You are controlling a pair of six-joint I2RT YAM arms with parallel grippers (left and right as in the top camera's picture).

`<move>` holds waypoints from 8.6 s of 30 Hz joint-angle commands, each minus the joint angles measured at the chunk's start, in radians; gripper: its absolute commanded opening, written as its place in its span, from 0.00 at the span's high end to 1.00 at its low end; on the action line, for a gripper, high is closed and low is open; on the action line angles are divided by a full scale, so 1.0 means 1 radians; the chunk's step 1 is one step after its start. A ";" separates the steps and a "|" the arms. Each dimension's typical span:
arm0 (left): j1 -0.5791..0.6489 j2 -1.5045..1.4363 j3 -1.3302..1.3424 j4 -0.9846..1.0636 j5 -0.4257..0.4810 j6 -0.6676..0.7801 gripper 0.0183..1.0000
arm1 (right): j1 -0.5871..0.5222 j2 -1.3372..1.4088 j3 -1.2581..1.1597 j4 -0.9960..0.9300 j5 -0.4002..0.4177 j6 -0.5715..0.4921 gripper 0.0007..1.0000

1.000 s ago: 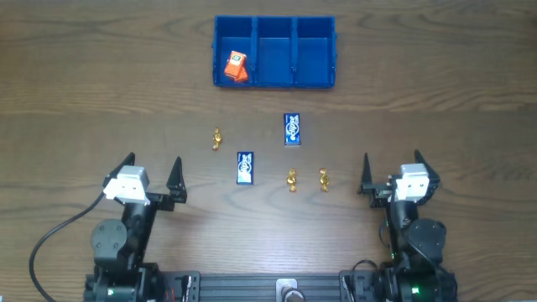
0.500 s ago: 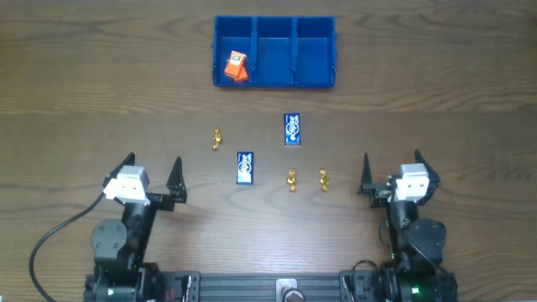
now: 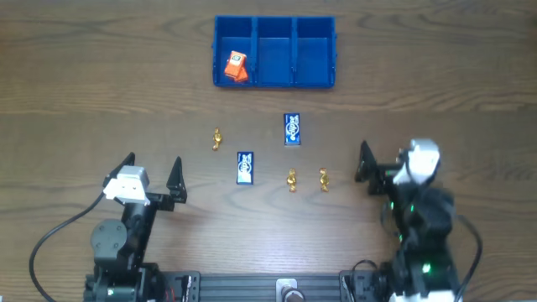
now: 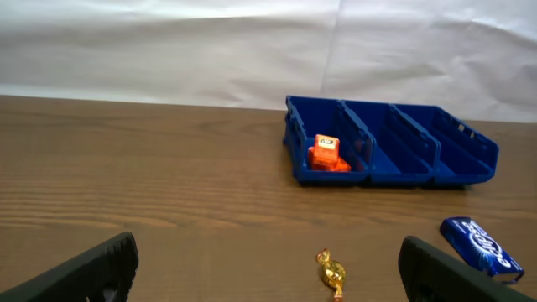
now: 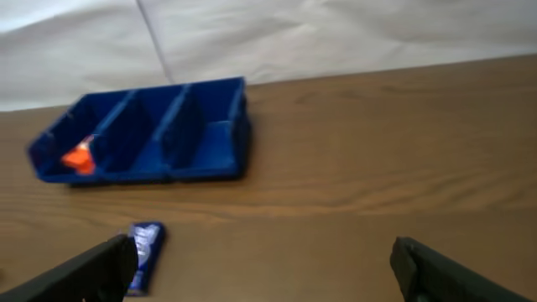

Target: Sort Candies Into Trays

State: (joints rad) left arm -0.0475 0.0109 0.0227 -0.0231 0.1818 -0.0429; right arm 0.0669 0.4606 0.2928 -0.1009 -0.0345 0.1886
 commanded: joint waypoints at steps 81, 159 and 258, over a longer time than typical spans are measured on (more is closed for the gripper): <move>0.004 -0.006 -0.018 -0.036 0.018 0.021 0.00 | 0.700 1.559 1.533 -0.922 0.340 0.504 0.81; 0.004 -0.006 -0.018 -0.035 0.018 0.021 0.00 | 0.444 1.583 1.136 -0.662 0.145 0.391 0.13; 0.004 -0.006 -0.018 -0.036 0.018 0.021 0.00 | 0.431 1.902 1.987 -0.775 0.277 0.274 0.33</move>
State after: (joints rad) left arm -0.0475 0.0101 0.0246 -0.0261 0.1818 -0.0254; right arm 0.4736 2.3669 2.2581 -0.8707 0.2356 0.4637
